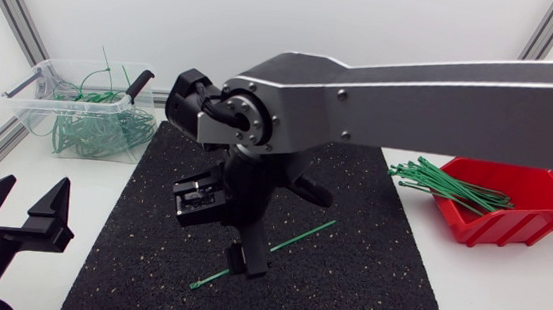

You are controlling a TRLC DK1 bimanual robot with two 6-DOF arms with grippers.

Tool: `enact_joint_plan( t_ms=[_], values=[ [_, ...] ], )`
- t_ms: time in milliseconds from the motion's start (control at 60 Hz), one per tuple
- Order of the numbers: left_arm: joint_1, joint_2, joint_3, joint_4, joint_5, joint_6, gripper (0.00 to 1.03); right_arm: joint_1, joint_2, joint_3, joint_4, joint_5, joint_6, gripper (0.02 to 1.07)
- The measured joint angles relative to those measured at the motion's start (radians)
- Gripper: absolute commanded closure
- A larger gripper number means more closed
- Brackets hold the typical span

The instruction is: Take a green cable tie from the red box, thread the tail through the head to close it, then place it in the transparent bin on the left.

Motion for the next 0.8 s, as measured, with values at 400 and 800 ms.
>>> enact_joint_plan(
  t_ms=[400,800],
  values=[
    [0.000,0.000,0.000,0.000,0.000,0.000,0.04,0.073,0.115,0.032,0.050,-0.052,0.000,0.22],
    [0.000,0.000,0.000,0.000,0.000,0.000,0.04,0.106,0.230,0.032,0.124,-0.072,0.000,0.56]
  ],
)
